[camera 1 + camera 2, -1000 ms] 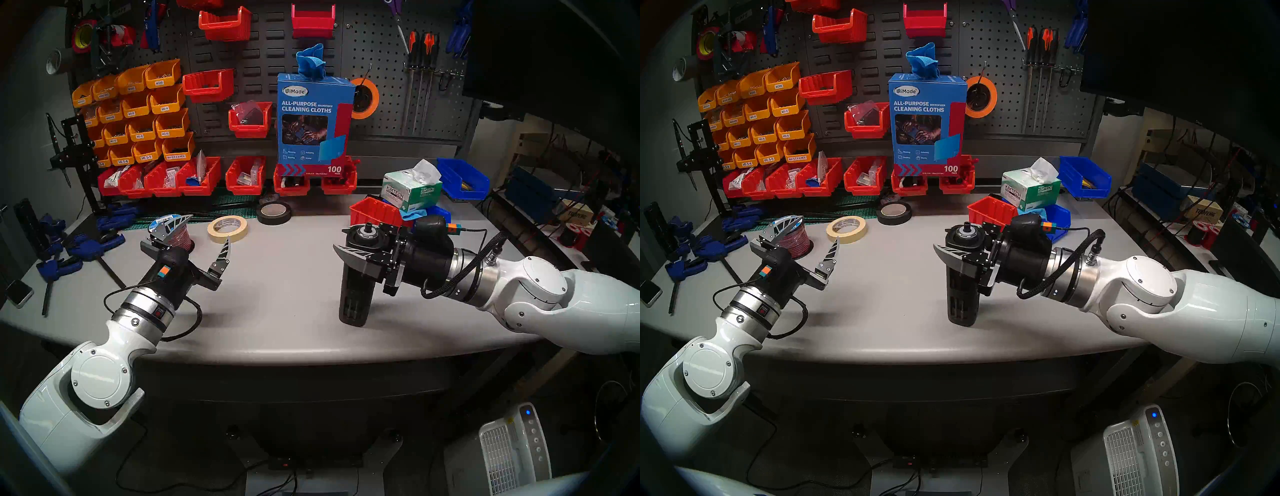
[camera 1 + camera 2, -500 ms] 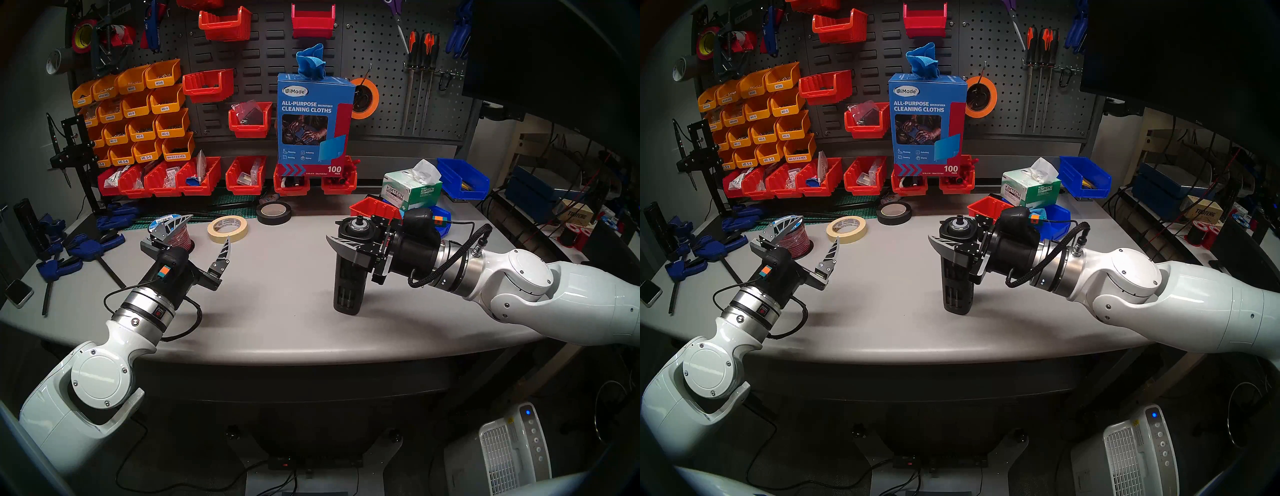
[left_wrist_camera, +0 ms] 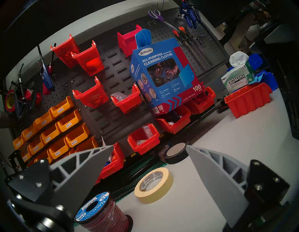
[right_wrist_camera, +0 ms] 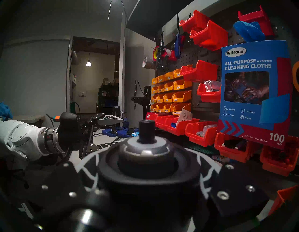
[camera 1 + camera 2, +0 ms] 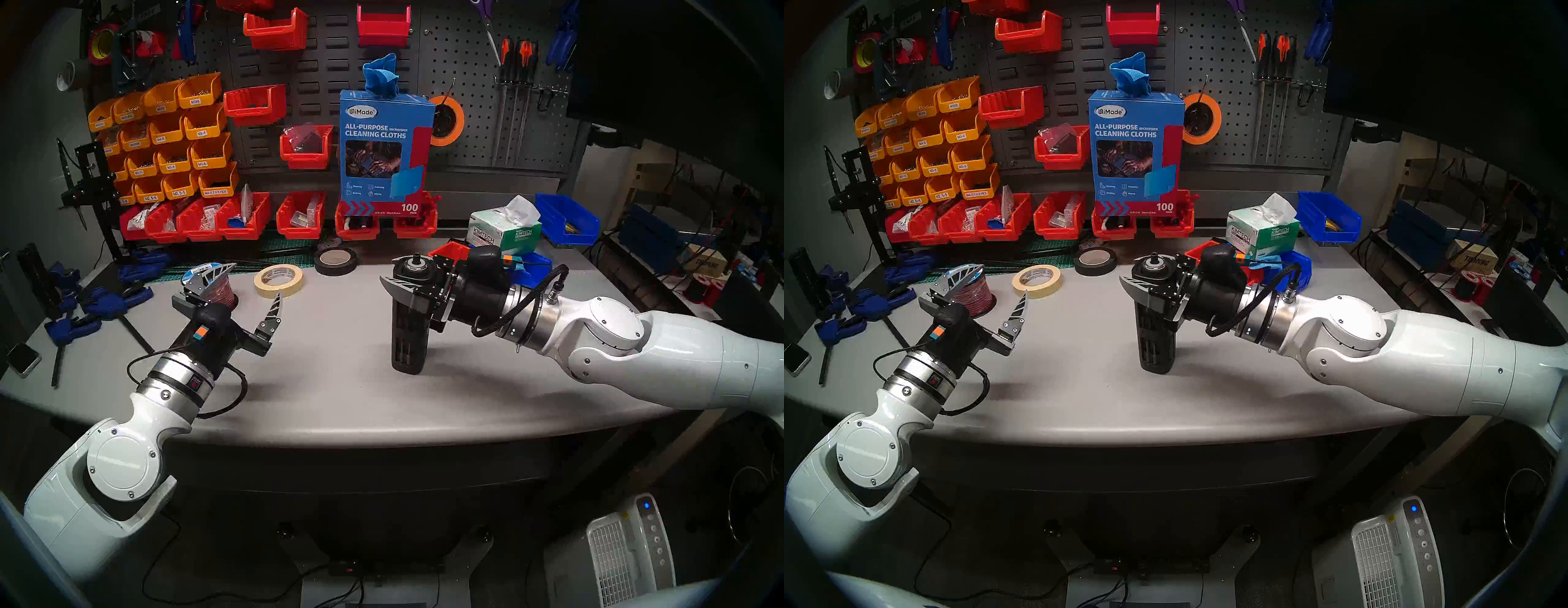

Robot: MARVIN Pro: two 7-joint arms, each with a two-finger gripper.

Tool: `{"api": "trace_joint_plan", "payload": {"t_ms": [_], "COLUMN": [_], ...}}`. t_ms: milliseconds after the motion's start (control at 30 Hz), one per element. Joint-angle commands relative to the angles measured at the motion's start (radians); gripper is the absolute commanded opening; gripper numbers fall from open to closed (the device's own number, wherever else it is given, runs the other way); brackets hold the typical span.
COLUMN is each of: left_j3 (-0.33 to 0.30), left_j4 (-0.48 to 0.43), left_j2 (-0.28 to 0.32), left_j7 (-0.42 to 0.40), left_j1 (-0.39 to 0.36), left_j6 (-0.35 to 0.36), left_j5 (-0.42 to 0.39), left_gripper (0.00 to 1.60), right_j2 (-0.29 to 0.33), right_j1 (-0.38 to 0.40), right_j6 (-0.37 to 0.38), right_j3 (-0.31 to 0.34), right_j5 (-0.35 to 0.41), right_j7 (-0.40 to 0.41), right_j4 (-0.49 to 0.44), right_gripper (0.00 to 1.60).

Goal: Pick a screwdriver bit and insert it into the screwdriver

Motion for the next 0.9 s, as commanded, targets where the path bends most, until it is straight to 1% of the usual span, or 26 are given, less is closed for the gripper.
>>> {"api": "trace_joint_plan", "payload": {"t_ms": [0, 167, 233, 267, 333, 467, 533, 733, 867], "left_j3": [-0.017, -0.017, -0.017, -0.017, -0.017, -0.017, -0.017, -0.018, -0.018], "left_j4": [-0.025, -0.025, -0.025, -0.025, -0.025, -0.025, -0.025, -0.025, -0.025], "left_j2": [0.001, 0.001, 0.001, 0.001, 0.001, 0.001, 0.001, 0.001, 0.001], "left_j7": [0.004, 0.004, 0.004, 0.004, 0.004, 0.004, 0.004, 0.004, 0.004], "left_j1": [-0.010, -0.010, -0.010, -0.010, -0.010, -0.010, -0.010, -0.009, -0.009], "left_j6": [-0.011, -0.011, -0.011, -0.011, -0.011, -0.011, -0.011, -0.012, -0.012], "left_j5": [-0.002, -0.002, -0.002, -0.002, -0.002, -0.002, -0.002, -0.002, -0.002], "left_gripper": [1.60, 1.60, 1.60, 1.60, 1.60, 1.60, 1.60, 1.60, 1.60], "right_j2": [-0.102, -0.156, -0.174, -0.181, -0.197, -0.222, -0.233, -0.271, -0.304], "right_j1": [0.004, 0.008, 0.011, 0.012, 0.015, 0.019, 0.020, 0.024, 0.025], "right_j6": [-0.027, -0.032, -0.032, -0.032, -0.031, -0.028, -0.028, -0.028, -0.029], "right_j3": [0.019, 0.021, 0.022, 0.022, 0.022, 0.023, 0.024, 0.028, 0.033], "right_j5": [0.011, 0.021, 0.023, 0.024, 0.025, 0.025, 0.028, 0.031, 0.038], "right_j7": [-0.002, 0.002, 0.003, 0.003, 0.009, 0.014, 0.018, 0.025, 0.023], "right_j4": [0.040, 0.081, 0.093, 0.099, 0.113, 0.138, 0.149, 0.186, 0.222], "right_gripper": [0.00, 0.00, 0.06, 0.11, 0.13, 0.10, 0.13, 0.13, 0.16]}}
